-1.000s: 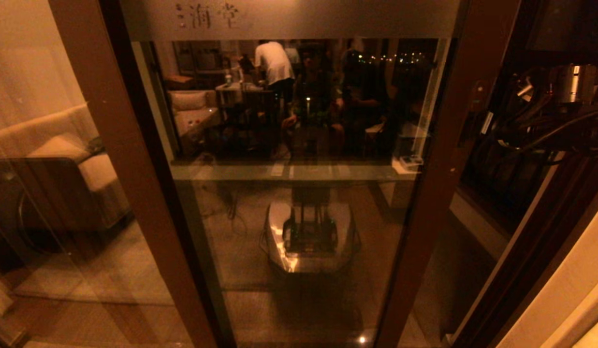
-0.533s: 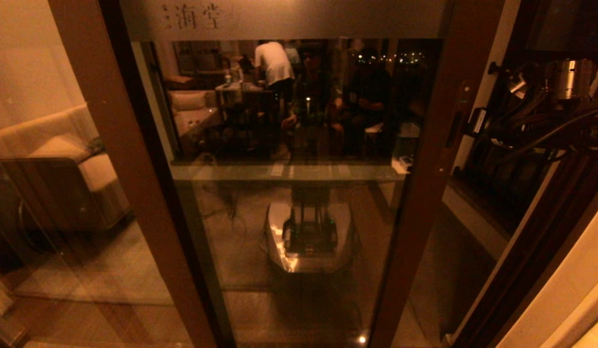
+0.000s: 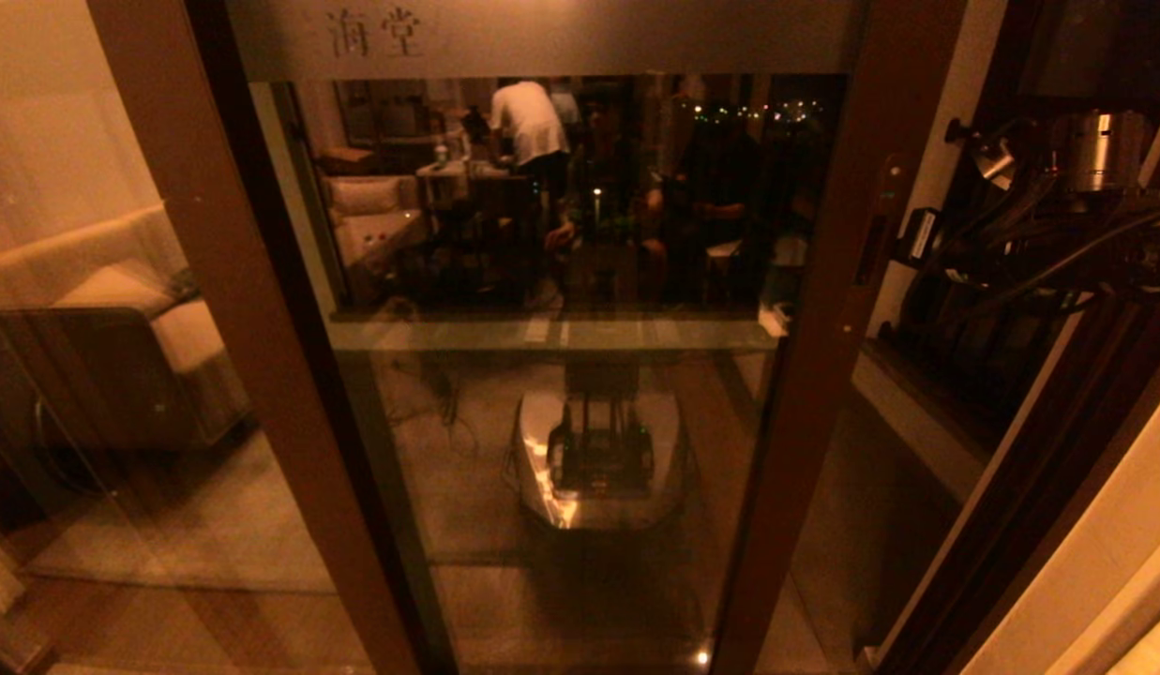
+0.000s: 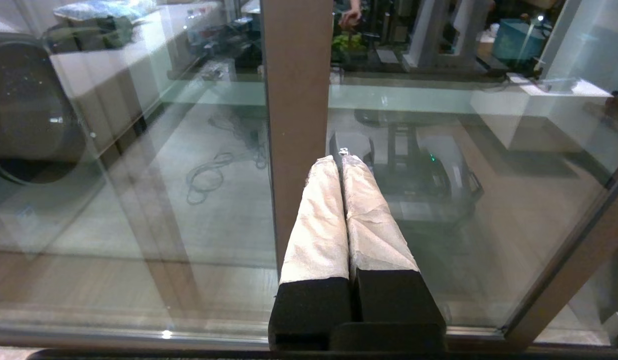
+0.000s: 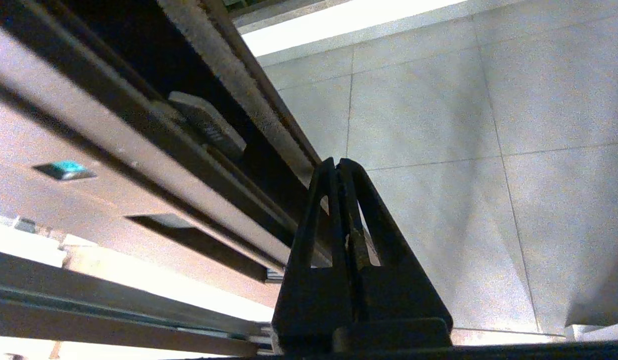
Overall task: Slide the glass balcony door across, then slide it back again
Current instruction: Open the slid door
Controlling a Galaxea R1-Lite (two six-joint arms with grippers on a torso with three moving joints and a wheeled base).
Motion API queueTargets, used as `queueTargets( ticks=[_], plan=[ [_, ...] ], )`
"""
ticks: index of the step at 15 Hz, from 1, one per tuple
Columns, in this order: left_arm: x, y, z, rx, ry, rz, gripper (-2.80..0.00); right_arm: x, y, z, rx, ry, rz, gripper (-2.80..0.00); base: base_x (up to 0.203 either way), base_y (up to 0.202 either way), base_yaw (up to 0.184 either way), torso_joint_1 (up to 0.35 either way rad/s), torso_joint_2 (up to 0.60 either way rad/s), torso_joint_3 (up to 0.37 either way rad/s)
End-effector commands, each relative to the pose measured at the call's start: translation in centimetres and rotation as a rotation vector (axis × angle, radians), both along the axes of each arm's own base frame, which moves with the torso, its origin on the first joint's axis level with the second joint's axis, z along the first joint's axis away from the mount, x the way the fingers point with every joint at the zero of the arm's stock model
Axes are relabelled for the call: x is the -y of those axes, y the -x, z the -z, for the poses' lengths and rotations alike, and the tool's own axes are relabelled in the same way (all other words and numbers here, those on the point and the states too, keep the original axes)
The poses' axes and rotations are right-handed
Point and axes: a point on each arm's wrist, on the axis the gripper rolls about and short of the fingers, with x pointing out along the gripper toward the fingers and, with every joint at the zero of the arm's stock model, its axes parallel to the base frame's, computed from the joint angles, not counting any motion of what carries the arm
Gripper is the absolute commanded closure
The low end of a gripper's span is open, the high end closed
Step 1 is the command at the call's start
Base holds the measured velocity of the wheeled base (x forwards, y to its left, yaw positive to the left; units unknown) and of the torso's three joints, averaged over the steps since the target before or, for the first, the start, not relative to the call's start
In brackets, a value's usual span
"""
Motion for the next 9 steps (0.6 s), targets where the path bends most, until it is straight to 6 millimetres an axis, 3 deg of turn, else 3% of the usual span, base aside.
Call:
queueTargets(
  ticks=[1, 9],
  plan=[
    [0.0, -0.2, 0.6, -0.021, 0.000, 0.000, 0.00, -0.2, 0.1, -0.1, 0.002, -0.004, -0.013, 0.00, 0.000, 0.000, 0.000, 0.000, 0.00, 0.000],
    [0.0, -0.2, 0.6, -0.020, 0.000, 0.000, 0.00, -1.8, 0.2, 0.1, -0.005, 0.004, -0.034, 0.00, 0.000, 0.000, 0.000, 0.000, 0.00, 0.000]
  ],
)
